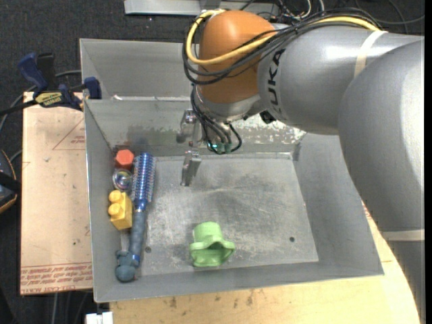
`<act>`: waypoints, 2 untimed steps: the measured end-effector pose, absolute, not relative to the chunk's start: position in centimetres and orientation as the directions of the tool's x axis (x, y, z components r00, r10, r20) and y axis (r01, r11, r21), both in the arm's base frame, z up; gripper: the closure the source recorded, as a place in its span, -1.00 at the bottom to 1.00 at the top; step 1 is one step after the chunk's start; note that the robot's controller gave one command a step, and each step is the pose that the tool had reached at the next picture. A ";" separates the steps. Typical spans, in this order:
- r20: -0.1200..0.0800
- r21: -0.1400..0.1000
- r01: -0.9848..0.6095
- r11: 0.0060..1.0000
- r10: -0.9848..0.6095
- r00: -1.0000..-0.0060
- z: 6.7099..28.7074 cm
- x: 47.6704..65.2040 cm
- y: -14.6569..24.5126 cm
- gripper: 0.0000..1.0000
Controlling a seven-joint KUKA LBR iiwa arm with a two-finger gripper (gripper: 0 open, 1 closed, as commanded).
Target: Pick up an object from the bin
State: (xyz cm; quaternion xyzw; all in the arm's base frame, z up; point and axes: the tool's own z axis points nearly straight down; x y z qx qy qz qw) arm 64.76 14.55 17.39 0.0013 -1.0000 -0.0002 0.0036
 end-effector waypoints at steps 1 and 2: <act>-0.006 0.001 -0.092 0.996 -0.092 -0.996 7.1 55.6 19.4 -1.00; 0.000 0.000 -0.299 0.954 -0.299 -0.954 13.9 48.1 16.3 -1.00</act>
Offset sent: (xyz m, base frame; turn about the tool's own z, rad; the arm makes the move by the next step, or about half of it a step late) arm -0.0924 0.0465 -0.1039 -0.0861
